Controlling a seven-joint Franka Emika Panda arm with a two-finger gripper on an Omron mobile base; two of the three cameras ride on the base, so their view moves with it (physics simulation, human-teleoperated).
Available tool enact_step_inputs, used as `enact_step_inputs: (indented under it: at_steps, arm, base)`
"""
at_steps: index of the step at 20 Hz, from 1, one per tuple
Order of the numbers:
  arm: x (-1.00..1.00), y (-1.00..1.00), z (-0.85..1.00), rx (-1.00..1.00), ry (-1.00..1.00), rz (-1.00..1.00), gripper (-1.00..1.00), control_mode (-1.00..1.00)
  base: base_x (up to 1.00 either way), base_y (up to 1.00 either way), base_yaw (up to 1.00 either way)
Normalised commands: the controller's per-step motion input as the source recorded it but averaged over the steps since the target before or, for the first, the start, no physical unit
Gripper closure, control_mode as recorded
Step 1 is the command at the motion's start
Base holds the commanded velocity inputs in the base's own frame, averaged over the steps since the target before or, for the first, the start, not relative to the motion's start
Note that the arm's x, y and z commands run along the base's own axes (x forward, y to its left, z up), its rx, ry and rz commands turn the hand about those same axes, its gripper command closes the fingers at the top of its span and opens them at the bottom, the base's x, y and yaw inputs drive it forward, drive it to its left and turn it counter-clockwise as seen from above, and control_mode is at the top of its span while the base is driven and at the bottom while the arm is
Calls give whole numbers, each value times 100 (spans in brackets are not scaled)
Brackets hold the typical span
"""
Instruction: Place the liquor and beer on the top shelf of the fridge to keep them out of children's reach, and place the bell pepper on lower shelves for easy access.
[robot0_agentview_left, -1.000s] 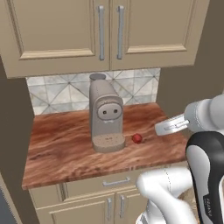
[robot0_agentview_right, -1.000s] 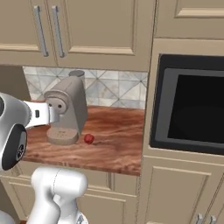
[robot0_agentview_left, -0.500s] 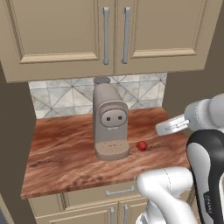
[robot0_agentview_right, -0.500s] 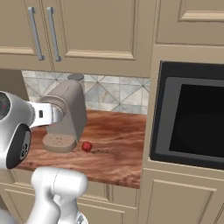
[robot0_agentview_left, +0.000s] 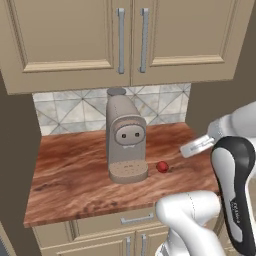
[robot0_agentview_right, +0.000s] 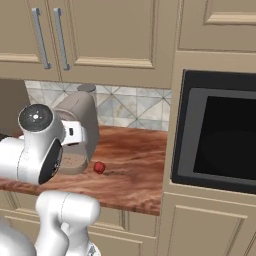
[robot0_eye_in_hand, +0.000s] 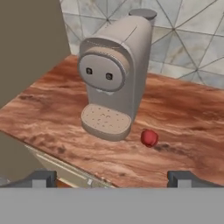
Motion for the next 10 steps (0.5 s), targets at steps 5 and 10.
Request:
enact_step_inputs:
  at_steps: [5, 10]
  arm:
    - [24, 0, -66, -10, 3, 0, -100, -100]
    - [14, 0, -65, -5, 0, 0, -100, -100]
  base:
    - [0, 0, 0]
    - [0, 0, 0]
